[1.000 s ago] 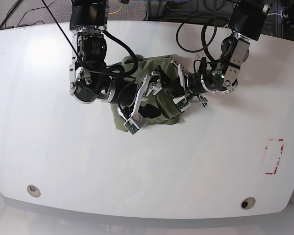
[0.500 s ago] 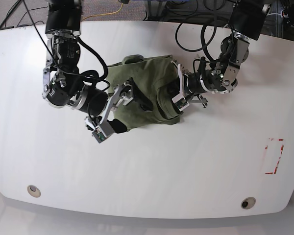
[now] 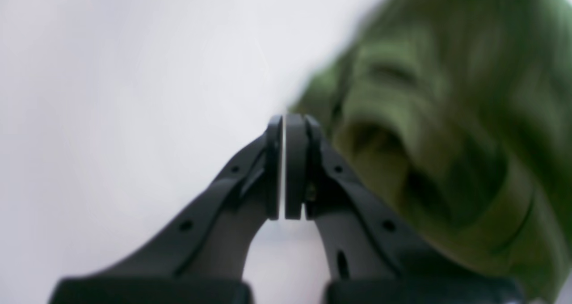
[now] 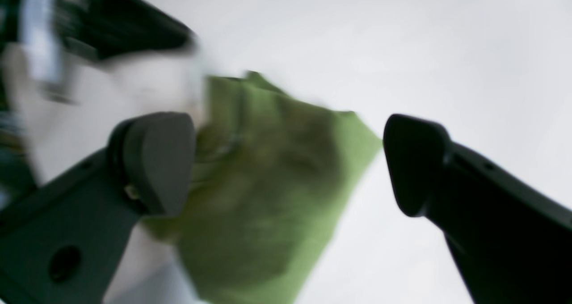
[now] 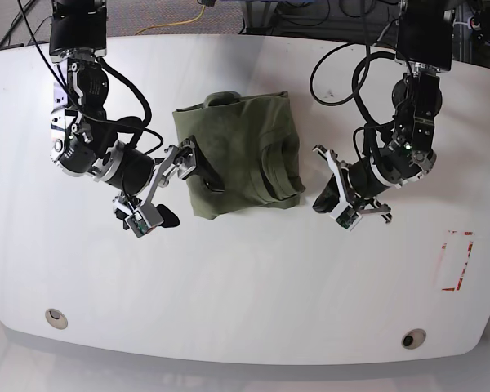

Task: Layout the t-shirt on the table in an organized manner, then fold the t-shirt properly
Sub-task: 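Grasp the folded shirt bundle with both grippers and lift its edge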

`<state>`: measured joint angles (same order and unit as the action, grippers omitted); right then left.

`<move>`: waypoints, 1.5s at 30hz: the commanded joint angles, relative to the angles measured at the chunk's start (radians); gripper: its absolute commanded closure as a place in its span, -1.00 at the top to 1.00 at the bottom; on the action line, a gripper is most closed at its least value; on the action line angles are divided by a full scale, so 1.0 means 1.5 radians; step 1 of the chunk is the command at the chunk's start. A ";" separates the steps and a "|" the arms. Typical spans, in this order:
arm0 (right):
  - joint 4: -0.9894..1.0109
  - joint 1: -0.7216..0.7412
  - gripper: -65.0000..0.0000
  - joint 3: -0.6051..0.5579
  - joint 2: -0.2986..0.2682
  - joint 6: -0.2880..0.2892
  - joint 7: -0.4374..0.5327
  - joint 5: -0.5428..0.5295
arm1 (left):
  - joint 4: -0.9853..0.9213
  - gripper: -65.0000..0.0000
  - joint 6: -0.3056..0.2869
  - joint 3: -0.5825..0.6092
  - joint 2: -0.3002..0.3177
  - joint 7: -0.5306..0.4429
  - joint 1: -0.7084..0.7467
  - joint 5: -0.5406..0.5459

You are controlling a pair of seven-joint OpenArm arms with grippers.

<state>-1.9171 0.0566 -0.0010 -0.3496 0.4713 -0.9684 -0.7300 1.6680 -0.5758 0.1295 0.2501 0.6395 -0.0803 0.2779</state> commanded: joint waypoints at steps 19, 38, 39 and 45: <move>0.228 0.104 -0.91 -0.001 0.157 0.103 0.141 0.339 | 0.072 -1.00 -0.002 0.037 -0.146 -0.012 0.082 0.030; 0.427 0.117 -0.95 -0.013 0.126 0.117 0.337 0.355 | -0.105 -1.00 -0.001 0.141 -0.119 -0.014 0.104 0.030; 0.432 0.113 -0.95 -0.014 0.120 0.117 0.343 0.355 | -0.114 -1.00 -0.001 0.142 -0.116 -0.019 0.096 0.030; 0.428 0.078 -0.95 -0.014 0.100 0.118 0.373 0.350 | -0.163 -1.00 -0.001 0.143 -0.088 -0.063 0.079 0.030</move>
<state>-1.2510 0.1734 -0.0235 -0.1898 0.6426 -0.4309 -0.1894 1.4357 -0.5823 0.3450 0.1047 0.5629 0.0467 0.3267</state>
